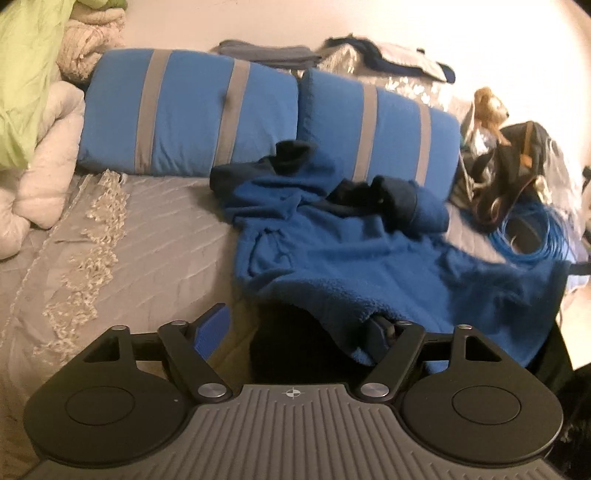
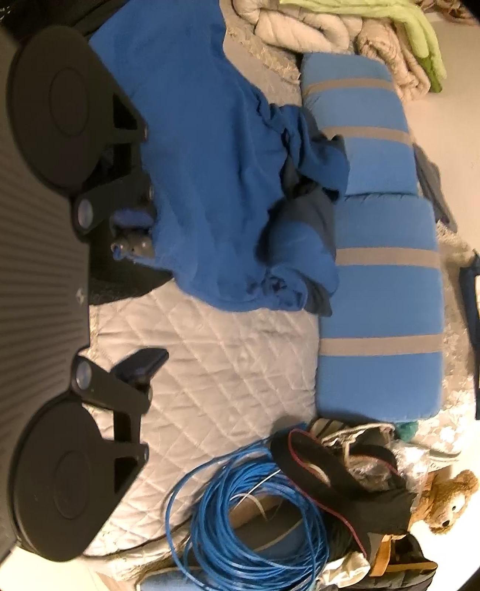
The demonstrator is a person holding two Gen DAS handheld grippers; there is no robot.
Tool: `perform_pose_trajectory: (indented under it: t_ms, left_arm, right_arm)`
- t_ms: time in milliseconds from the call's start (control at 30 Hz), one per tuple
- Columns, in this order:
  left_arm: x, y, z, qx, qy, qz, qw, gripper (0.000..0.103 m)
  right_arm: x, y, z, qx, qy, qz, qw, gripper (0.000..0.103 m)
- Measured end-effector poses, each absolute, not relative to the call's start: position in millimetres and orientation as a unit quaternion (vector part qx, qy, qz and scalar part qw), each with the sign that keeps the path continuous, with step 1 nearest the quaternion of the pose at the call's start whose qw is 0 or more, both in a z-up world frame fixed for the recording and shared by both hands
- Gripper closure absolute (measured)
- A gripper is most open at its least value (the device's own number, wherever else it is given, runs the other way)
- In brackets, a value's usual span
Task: Fold clothes
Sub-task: 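Open both tools to release the folded hem onto the hoodie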
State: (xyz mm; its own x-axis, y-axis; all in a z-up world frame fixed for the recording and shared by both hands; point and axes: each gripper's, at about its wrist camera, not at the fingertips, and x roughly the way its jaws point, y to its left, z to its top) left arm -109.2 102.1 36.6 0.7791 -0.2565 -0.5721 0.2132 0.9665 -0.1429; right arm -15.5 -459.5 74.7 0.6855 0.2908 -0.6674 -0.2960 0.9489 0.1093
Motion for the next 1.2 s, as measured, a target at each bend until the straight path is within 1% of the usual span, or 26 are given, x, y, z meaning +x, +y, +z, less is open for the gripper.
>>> perform_pose_trajectory:
  t_ms: [33,67,100,233,467,567,633,733,767,800,867,900,933,967,1000,1033,1100,1133,1200]
  left_arm:
    - [-109.0,100.6,35.9,-0.038,0.304,-0.126,0.944,0.059]
    - [-107.3,98.7,35.0,-0.042,0.308,-0.131,0.941,0.083]
    - [-105.9,96.6,34.8,-0.041,0.311,-0.131,0.94,0.082]
    - [-111.0,88.1,48.2,0.001,0.286,-0.101,0.953,0.083]
    - [-128.5,98.9,78.6,0.005,0.245,-0.06,0.968,0.088]
    - [-132.7,98.5,73.7,0.01,0.253,-0.061,0.965,0.091]
    - [-130.0,99.3,60.1,0.002,0.277,-0.071,0.958,0.091]
    - [-127.9,102.7,41.8,-0.002,0.314,-0.081,0.946,0.088]
    - [-127.7,104.9,38.5,0.0,0.326,-0.079,0.942,0.086]
    - [-127.4,107.1,35.2,0.003,0.338,-0.078,0.938,0.079]
    - [-127.2,111.6,29.5,0.008,0.36,-0.075,0.93,0.056]
    - [-129.8,114.4,34.4,0.012,0.364,-0.07,0.929,0.053]
    - [-132.5,117.1,39.7,0.016,0.368,-0.064,0.927,0.048]
    - [-136.6,118.8,48.0,0.027,0.372,-0.063,0.926,0.044]
    - [-140.7,120.5,56.5,0.037,0.375,-0.062,0.924,0.041]
    - [-144.5,122.0,65.9,0.043,0.369,-0.057,0.927,0.034]
    - [-147.8,125.2,82.6,0.043,0.354,-0.05,0.933,0.025]
    - [-147.7,126.8,90.1,0.036,0.346,-0.048,0.936,0.023]
    - [-143.6,128.2,102.3,0.018,0.331,-0.046,0.942,0.023]
  right_arm:
    - [-16.2,-458.3,75.6,-0.001,0.358,0.165,0.919,0.07]
    - [-17.2,-457.2,77.8,0.002,0.352,0.168,0.921,0.087]
    - [-18.1,-456.0,80.0,0.005,0.346,0.171,0.922,0.088]
    - [-22.3,-453.7,91.2,0.015,0.319,0.177,0.931,0.088]
    - [-29.0,-476.9,117.9,0.046,0.282,0.15,0.947,0.089]
    - [-29.4,-484.6,116.8,0.059,0.286,0.149,0.945,0.089]
    - [-28.2,-487.4,109.2,0.064,0.298,0.147,0.941,0.089]
    - [-24.8,-487.8,87.1,0.069,0.334,0.145,0.929,0.088]
    - [-23.9,-487.1,79.6,0.066,0.346,0.143,0.925,0.086]
    - [-23.8,-486.6,73.2,0.06,0.356,0.14,0.922,0.083]
    - [-25.1,-488.8,66.6,0.05,0.369,0.14,0.917,0.056]
    - [-27.4,-492.0,66.5,0.04,0.372,0.141,0.916,0.048]
    - [-30.8,-496.3,68.7,0.027,0.372,0.138,0.917,0.031]
    - [-35.2,-500.8,72.1,0.014,0.369,0.138,0.919,0.018]
    - [-41.2,-505.8,77.8,-0.001,0.361,0.14,0.922,0.015]
    - [-46.4,-510.7,83.5,-0.011,0.354,0.143,0.924,0.012]
    - [-53.8,-520.6,95.4,-0.013,0.343,0.146,0.928,0.005]
    - [-56.7,-525.2,101.2,-0.014,0.337,0.146,0.93,0.0]
    - [-55.1,-530.7,110.4,-0.005,0.329,0.14,0.934,0.0]
